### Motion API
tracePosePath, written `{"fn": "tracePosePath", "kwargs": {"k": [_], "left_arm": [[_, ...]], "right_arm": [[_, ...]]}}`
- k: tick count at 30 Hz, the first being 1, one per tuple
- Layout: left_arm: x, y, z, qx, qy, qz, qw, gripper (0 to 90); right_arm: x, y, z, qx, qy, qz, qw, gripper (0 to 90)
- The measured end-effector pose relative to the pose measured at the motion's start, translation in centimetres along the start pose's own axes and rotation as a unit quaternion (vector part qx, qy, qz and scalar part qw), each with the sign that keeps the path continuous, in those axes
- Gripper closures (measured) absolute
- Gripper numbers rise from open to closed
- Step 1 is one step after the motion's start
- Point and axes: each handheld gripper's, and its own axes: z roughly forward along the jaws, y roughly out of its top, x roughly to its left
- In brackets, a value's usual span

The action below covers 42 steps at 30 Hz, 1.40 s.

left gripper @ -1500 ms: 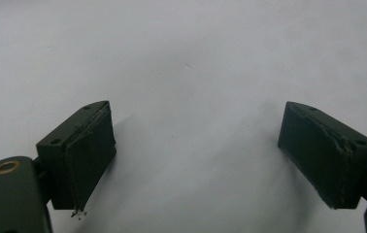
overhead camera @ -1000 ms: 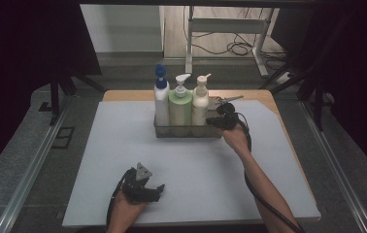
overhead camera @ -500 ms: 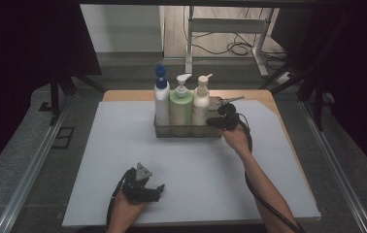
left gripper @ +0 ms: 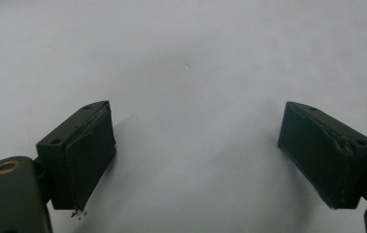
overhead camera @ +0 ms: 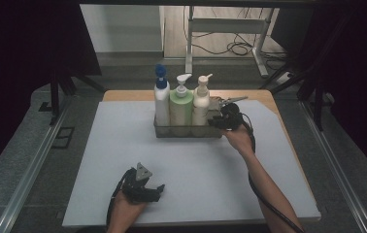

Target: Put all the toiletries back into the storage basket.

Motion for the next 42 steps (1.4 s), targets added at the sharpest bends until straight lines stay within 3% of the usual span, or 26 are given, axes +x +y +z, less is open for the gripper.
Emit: {"fn": "tracePosePath", "kwargs": {"k": [13, 42], "left_arm": [[0.0, 0.0, 0.0, 0.0, 0.0, 0.0, 1.0, 12.9], [0.0, 0.0, 0.0, -0.002, 0.0, -0.002, 1.0, 12.9]], "right_arm": [[-0.1, 0.0, -2.0, -0.014, 0.002, -0.011, 0.9998, 53.1], [2.1, -1.4, -5.7, -0.014, 0.023, -0.069, 0.9973, 28.1]]}}
